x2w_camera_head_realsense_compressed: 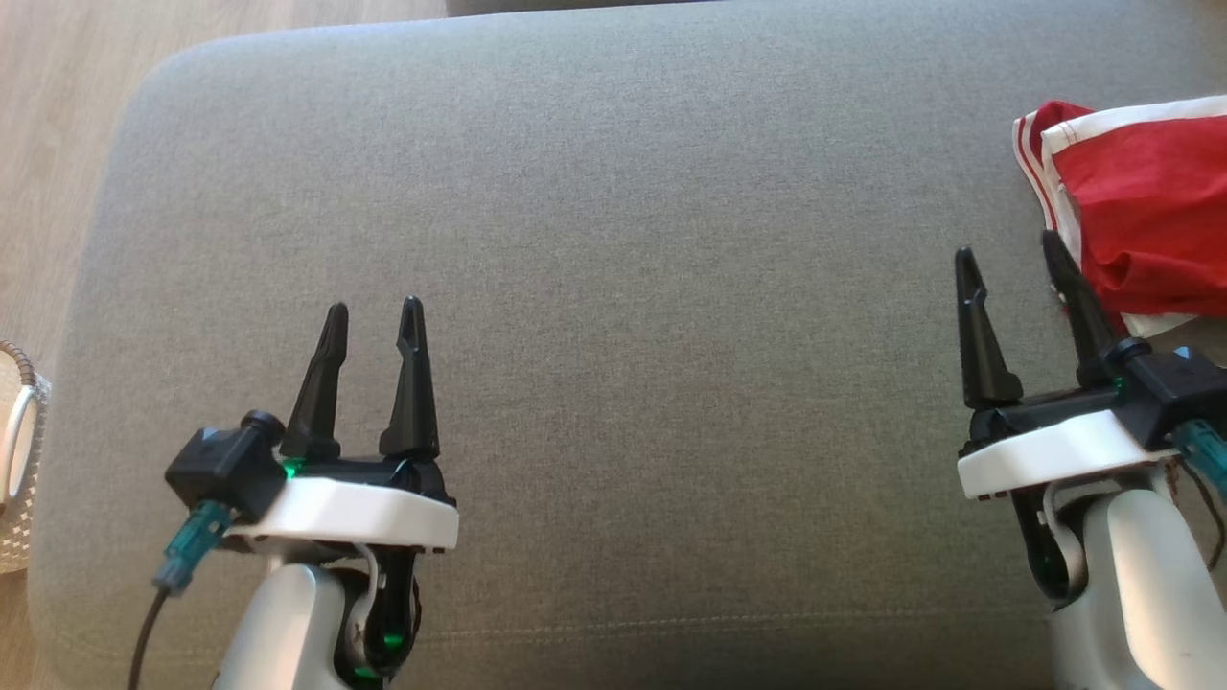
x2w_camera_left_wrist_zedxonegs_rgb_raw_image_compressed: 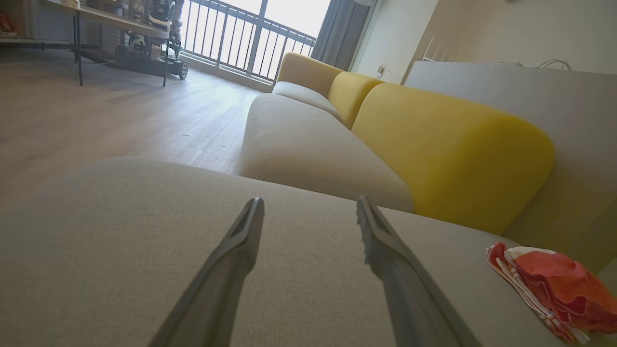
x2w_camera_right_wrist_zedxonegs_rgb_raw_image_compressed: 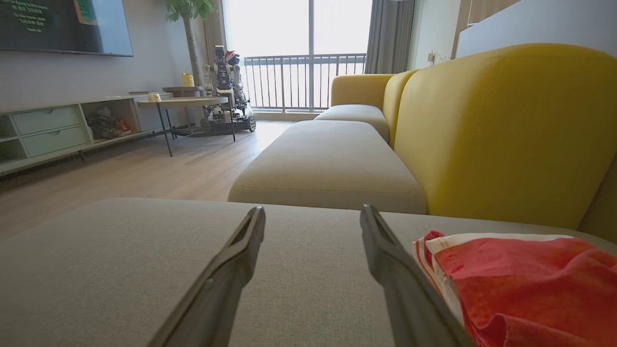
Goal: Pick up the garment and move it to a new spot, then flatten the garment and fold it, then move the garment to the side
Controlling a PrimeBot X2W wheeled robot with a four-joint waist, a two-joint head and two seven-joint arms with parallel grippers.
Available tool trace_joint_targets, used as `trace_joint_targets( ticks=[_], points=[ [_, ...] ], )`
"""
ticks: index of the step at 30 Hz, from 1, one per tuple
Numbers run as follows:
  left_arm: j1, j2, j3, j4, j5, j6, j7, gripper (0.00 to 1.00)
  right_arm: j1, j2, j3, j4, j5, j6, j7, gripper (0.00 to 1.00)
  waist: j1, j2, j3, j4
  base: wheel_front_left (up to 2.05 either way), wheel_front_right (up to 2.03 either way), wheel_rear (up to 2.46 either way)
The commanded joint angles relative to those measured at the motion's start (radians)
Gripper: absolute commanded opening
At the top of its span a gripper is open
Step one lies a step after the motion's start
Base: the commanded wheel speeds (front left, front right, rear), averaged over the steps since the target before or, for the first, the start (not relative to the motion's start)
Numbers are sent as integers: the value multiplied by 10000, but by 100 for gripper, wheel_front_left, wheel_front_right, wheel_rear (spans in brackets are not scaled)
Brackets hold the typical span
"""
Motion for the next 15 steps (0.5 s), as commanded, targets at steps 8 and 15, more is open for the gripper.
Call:
trace_joint_targets(
  ticks=[8, 15],
  points=[
    [128, -8, -19, 512, -460, -255, 0, 0, 80, 0, 101, 458, 25, 0, 26, 0, 0, 0, -54, 0, 0, 0, 0],
    [150, 53, 105, 546, -1182, -322, 144, 0, 114, 9, 48, 514, 883, 0, 253, 0, 0, 0, -145, -48, 0, 0, 0]
  ],
)
